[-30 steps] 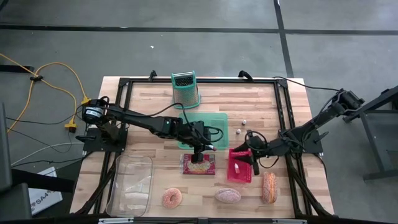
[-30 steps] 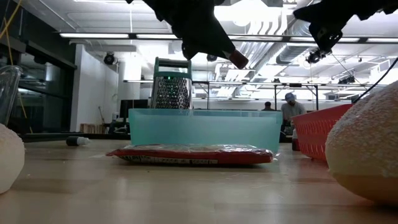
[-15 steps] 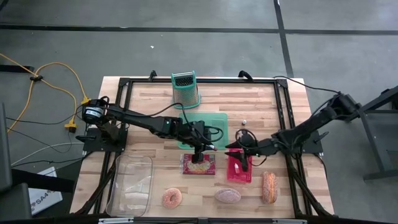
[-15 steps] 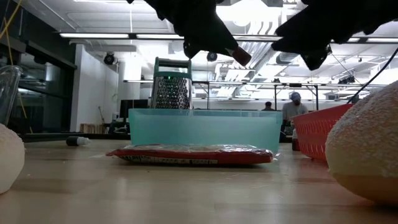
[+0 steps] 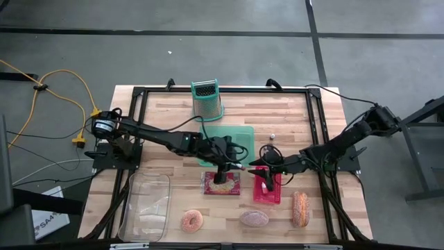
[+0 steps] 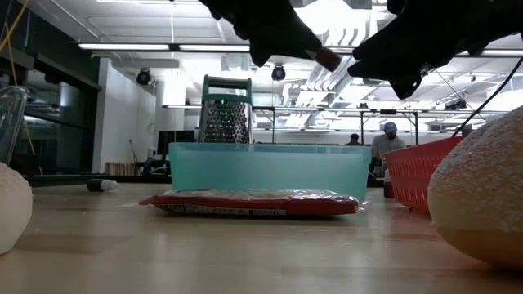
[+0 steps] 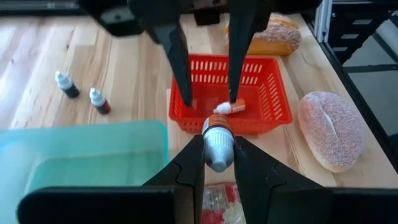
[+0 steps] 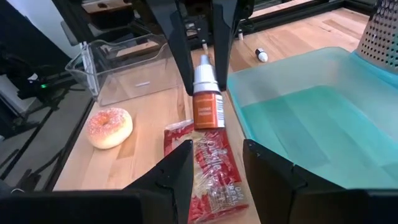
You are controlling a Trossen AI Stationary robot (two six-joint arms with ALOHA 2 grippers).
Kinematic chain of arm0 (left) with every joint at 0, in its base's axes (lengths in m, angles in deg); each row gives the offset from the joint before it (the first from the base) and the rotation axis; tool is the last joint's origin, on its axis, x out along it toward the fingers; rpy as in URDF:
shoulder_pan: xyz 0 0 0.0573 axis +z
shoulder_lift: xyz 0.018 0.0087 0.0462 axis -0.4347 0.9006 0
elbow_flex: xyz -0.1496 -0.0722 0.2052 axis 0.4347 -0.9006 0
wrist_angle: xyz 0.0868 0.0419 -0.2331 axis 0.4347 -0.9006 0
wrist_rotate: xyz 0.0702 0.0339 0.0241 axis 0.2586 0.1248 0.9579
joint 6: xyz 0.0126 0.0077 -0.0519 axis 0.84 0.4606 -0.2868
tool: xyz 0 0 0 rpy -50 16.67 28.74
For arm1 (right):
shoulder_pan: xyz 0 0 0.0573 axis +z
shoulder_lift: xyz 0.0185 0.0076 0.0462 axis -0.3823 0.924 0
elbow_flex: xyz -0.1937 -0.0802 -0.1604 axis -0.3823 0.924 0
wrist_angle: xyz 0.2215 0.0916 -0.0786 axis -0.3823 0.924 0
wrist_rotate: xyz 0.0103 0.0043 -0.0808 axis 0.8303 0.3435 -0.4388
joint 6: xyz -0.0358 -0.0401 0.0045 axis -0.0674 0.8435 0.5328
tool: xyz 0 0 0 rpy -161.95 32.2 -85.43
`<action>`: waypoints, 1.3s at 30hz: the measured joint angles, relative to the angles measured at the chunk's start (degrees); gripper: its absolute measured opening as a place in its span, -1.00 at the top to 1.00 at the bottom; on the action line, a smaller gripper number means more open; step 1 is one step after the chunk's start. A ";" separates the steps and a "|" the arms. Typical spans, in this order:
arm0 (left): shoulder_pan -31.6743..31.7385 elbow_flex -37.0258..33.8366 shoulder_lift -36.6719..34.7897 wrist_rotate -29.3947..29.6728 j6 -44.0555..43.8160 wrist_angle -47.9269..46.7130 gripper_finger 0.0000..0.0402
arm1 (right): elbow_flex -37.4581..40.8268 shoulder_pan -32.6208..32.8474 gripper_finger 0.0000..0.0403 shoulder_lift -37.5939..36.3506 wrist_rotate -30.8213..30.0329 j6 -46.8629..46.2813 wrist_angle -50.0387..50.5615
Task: Pick & Place Food Item
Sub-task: Put the yellow food coloring bottle into the red bin
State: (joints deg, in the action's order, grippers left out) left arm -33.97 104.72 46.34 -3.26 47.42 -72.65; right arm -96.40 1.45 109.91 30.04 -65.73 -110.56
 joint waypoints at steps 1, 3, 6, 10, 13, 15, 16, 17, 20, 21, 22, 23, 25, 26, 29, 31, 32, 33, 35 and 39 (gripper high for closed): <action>0.00 0.00 0.00 0.08 0.38 0.14 0.69 | 0.00 0.00 0.37 0.00 0.00 0.00 -0.05; 0.00 0.00 0.00 0.14 0.46 0.55 0.69 | 0.00 0.00 0.37 0.00 -0.01 0.13 -0.02; 0.02 0.00 0.00 0.24 0.60 1.22 0.69 | 0.00 0.00 0.37 0.00 -0.02 1.42 -0.03; 0.15 0.00 0.00 1.62 1.96 1.63 0.69 | 0.00 0.00 0.37 0.00 0.00 2.81 -0.14; 0.15 0.00 0.00 2.31 2.37 1.93 0.69 | 0.00 -0.03 0.37 0.00 -0.02 3.13 -0.98; 0.15 0.00 0.00 3.05 2.39 2.42 0.69 | 0.00 -0.04 0.37 0.00 -0.02 4.33 -1.74; 0.15 0.00 0.00 3.54 2.40 2.45 0.69 | 0.00 -0.04 0.37 0.00 -0.04 4.98 -2.13; 0.15 0.00 0.00 3.72 2.40 2.48 0.69 | 0.00 -0.04 0.37 0.00 -0.03 5.65 -2.41; 0.31 0.00 -0.07 3.74 2.40 2.65 0.69 | 0.04 -0.04 0.37 0.00 -0.02 7.41 -3.11; 0.31 0.00 -0.10 3.75 2.40 2.73 0.69 | 0.07 -0.04 0.37 0.00 -0.12 7.83 -3.35; 0.31 0.00 -0.11 3.75 2.42 2.78 0.69 | 0.09 -0.04 0.37 0.00 -0.26 8.25 -3.43; 0.31 0.00 -0.11 3.75 2.42 2.89 0.69 | 0.11 -0.04 0.37 0.00 -0.34 8.55 -3.44; 0.31 0.00 -0.11 3.75 2.42 3.18 0.69 | 0.13 -0.04 0.37 0.00 -0.50 8.73 -3.61; 0.31 0.00 -0.11 3.76 2.42 3.41 0.69 | 0.13 -0.04 0.37 0.00 -0.83 8.75 -3.77; 0.33 0.00 -0.11 3.86 2.66 4.29 0.69 | 0.13 -0.05 0.37 0.00 -2.14 8.79 -3.86; 0.36 0.00 -0.11 3.84 2.66 4.27 0.69 | 0.13 -0.09 0.37 0.00 -2.51 8.79 -3.86; 0.35 0.00 -0.11 3.81 2.65 4.28 0.69 | 0.13 -0.09 0.37 0.00 -2.51 8.79 -3.88; 0.33 0.00 -0.11 3.81 2.64 4.31 0.69 | 0.13 -0.09 0.37 0.00 -2.47 8.80 -3.92; 0.33 0.00 -0.11 3.81 2.65 4.35 0.69 | 0.13 -0.07 0.37 0.00 -2.45 8.81 -4.01; 0.35 0.00 -0.11 3.94 2.64 4.37 0.69 | 0.13 -0.07 0.37 0.00 -3.71 8.80 -4.02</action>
State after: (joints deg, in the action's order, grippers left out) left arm -33.62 104.72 46.23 0.68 50.05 -68.28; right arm -96.27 1.38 109.91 26.33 -56.93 -114.58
